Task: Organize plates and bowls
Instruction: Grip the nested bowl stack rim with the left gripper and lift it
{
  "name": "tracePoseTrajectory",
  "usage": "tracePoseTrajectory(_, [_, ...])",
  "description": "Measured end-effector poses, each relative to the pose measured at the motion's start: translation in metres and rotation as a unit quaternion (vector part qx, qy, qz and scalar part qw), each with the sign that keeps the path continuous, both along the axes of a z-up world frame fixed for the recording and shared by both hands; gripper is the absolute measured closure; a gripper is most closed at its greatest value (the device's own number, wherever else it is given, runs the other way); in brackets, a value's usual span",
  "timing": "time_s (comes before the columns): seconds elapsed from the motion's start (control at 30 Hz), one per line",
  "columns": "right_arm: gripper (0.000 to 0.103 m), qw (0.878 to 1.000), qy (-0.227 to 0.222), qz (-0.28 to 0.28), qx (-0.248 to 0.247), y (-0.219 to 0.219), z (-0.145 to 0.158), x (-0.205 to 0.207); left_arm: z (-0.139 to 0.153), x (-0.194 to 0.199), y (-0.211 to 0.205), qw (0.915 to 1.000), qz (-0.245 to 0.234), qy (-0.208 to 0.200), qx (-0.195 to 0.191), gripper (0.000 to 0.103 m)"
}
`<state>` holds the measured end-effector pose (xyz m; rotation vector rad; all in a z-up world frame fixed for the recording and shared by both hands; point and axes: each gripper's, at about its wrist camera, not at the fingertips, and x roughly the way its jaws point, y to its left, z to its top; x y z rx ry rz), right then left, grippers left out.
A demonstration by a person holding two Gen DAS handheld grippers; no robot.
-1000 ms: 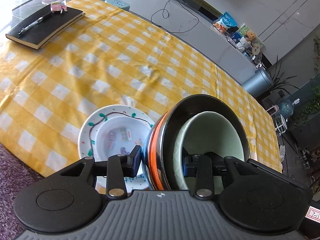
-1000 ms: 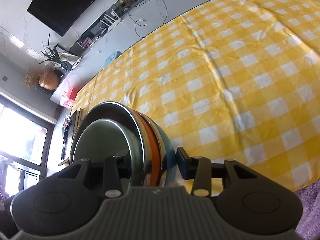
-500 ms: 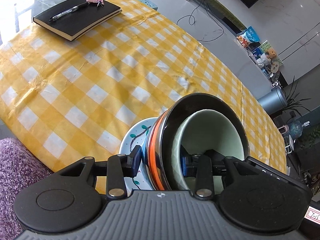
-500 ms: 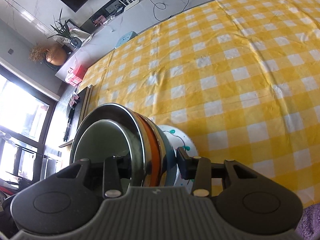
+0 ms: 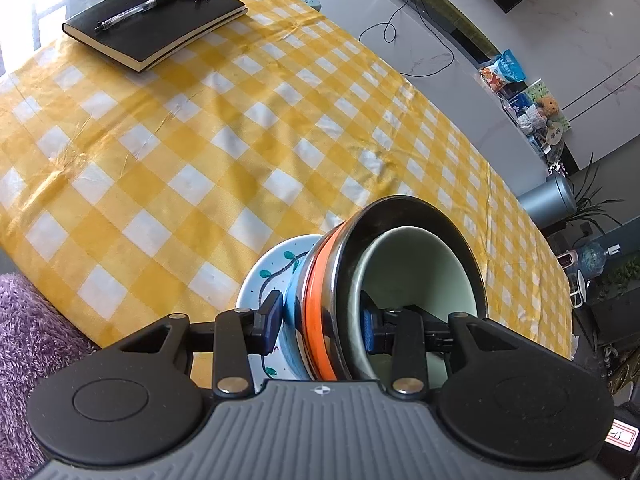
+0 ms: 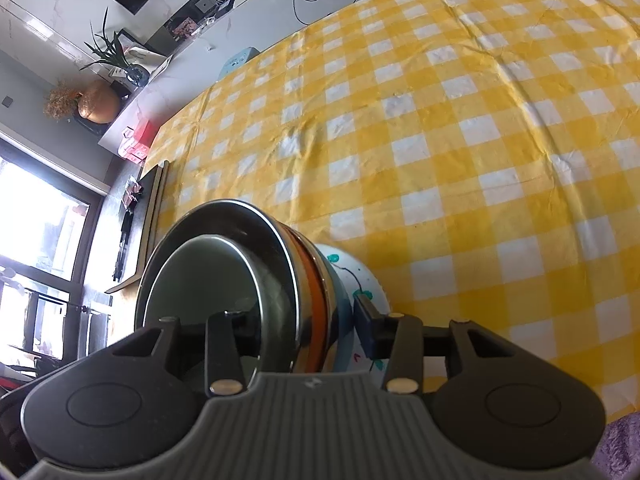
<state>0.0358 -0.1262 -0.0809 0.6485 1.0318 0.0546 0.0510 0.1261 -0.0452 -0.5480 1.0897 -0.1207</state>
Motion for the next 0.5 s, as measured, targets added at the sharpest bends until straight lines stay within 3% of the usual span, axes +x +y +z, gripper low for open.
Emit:
tracePoseTrajectory(0.3, [0.055, 1.000, -0.011, 0.010, -0.002, 0.000, 0.002, 0.002, -0.001, 0.000, 0.002, 0.9999, 0.003, -0.001, -0.011, 0.059])
tracePoseTrajectory(0.37, [0.050, 1.000, -0.024, 0.012, -0.006, 0.001, 0.007, -0.002, 0.001, -0.002, 0.001, 0.9999, 0.000, -0.008, -0.006, 0.058])
tracePoseTrajectory(0.5, [0.038, 0.997, -0.059, 0.019, -0.040, 0.004, 0.022, -0.009, 0.011, -0.008, -0.003, 0.9992, -0.013, -0.038, 0.005, 0.044])
